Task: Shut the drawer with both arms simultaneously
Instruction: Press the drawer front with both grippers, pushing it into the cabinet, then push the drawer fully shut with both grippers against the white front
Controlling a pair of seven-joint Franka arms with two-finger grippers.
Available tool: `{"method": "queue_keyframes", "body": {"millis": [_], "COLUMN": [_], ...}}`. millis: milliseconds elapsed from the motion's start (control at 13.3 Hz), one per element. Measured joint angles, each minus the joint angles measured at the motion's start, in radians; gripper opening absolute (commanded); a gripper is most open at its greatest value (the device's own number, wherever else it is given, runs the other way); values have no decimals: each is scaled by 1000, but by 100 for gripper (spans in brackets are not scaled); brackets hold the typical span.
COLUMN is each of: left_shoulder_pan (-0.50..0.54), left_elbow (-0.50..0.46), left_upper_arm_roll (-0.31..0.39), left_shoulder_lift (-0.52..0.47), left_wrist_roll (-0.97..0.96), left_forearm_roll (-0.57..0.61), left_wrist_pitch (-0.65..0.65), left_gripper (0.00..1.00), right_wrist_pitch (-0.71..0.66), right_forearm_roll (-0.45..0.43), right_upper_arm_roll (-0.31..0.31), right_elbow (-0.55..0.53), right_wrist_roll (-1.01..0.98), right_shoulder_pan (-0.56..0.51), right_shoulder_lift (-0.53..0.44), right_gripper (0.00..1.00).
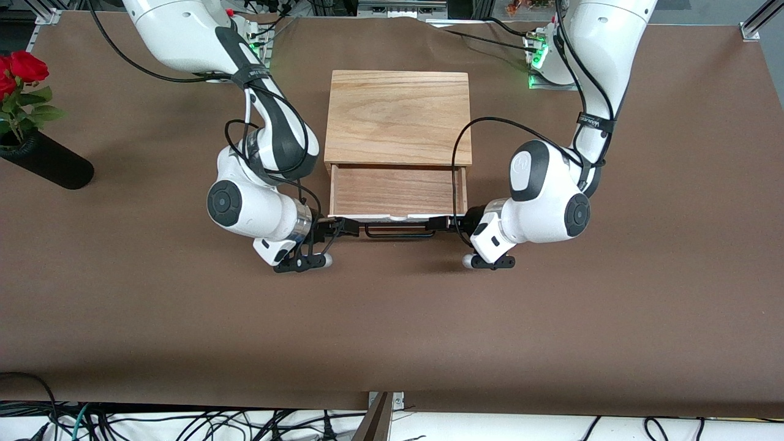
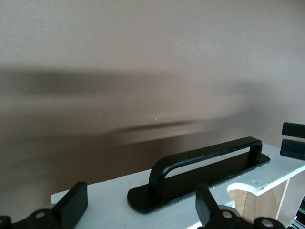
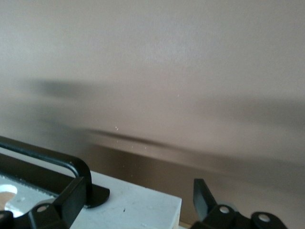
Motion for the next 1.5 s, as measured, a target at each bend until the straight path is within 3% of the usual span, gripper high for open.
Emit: {"method": "queue_keyframes", "body": {"millis": [300,750,1500], "left_shoulder_pan": [0,0,-3], "left_elbow": [1,4,-7], "left_upper_arm_roll": [0,-1,-9], "left_shoulder_lift": [0,0,-4], "left_wrist_roll": [3,9,11], "left_forearm_roll": [0,26,32], "left_wrist_pitch": [-15,-105,-298], "left_gripper": [100,100,100], "right_wrist_pitch": [-57,-105,-295], "right_forearm_roll": [0,1,1], "right_upper_arm_roll": [1,23,31], "right_elbow": [0,0,4], "right_wrist_roll": [0,1,1], "right_shoulder_pan": [2,4,32], "right_shoulder_lift": [0,0,0], "right_gripper": [100,100,100]}}
